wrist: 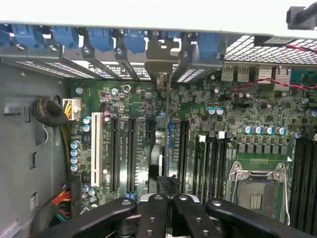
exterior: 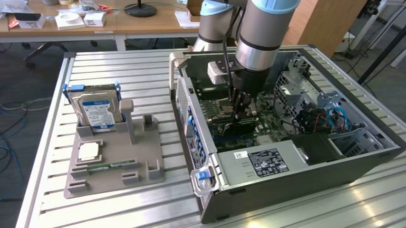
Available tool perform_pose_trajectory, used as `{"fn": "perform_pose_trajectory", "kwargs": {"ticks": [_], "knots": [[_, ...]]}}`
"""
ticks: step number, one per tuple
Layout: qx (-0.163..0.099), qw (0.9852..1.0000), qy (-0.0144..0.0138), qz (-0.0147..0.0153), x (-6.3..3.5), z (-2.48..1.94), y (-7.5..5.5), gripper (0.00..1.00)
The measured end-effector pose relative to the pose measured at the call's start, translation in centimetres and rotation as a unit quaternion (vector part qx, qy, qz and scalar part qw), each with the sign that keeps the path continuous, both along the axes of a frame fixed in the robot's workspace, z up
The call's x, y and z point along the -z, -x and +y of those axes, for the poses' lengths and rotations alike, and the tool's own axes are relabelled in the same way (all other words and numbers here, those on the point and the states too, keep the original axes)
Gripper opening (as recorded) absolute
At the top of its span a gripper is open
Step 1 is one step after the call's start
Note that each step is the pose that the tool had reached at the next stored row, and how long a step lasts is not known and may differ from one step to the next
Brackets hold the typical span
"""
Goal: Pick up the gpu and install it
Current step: 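Press down on the gpu until it lock into place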
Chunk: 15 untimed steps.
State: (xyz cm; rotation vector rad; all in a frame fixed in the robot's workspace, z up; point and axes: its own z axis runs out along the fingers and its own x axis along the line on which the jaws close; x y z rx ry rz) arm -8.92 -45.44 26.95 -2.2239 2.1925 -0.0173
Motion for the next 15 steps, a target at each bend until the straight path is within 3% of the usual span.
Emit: {"fn": "perform_pose_trajectory", "kwargs": {"ticks": [15], "knots": [[0.000,1.0000,0.0002,0.0001,0.09,0.16,0.00,0.10]]}}
